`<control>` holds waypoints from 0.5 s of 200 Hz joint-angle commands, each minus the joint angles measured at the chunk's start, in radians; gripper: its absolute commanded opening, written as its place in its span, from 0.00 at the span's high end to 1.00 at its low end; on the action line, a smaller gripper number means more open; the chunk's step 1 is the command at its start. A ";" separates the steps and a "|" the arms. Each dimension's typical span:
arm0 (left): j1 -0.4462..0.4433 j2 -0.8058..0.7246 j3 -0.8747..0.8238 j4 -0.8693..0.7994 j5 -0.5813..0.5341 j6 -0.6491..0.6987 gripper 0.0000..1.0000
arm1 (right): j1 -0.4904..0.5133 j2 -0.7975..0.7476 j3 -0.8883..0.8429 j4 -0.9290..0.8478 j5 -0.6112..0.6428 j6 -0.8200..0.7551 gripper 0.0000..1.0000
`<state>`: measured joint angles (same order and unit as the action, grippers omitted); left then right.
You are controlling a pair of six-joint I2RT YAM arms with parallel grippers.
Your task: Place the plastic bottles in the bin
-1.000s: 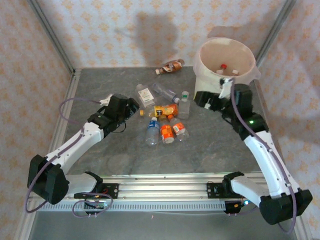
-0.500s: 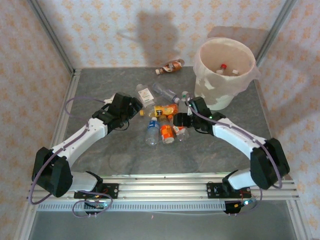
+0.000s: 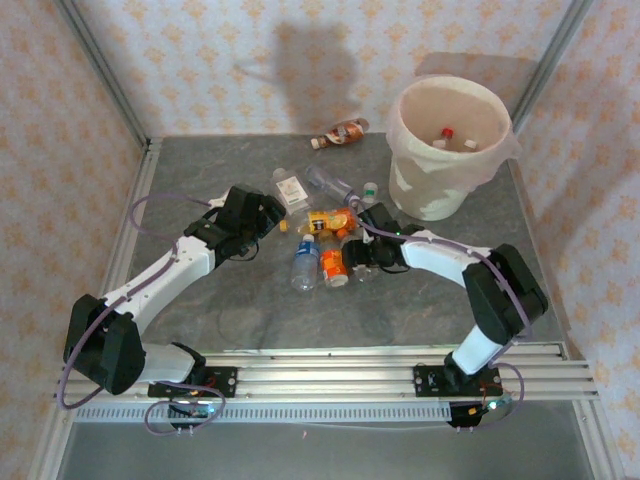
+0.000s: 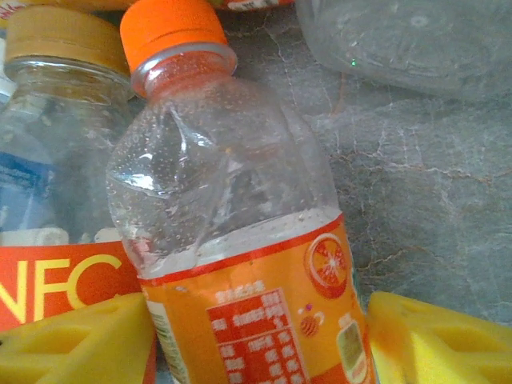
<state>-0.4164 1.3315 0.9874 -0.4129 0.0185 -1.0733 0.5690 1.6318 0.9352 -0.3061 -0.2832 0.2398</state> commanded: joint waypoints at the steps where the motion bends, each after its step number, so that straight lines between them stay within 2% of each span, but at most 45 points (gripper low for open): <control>1: 0.005 -0.015 -0.009 -0.025 -0.020 0.002 0.00 | 0.009 0.032 0.031 -0.010 0.040 0.018 0.30; 43: 0.006 -0.007 0.000 -0.028 -0.016 0.012 0.00 | 0.012 0.055 0.063 -0.040 0.044 0.000 0.35; 70: 0.005 -0.003 0.005 -0.035 -0.017 0.016 0.00 | 0.012 -0.007 0.065 -0.053 0.068 -0.021 0.42; 100: 0.006 0.007 0.005 -0.028 -0.011 0.014 0.00 | 0.013 -0.087 0.081 -0.089 0.083 -0.052 0.46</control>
<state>-0.4164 1.3315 0.9874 -0.4156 0.0189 -1.0725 0.5755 1.6341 0.9756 -0.3481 -0.2432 0.2211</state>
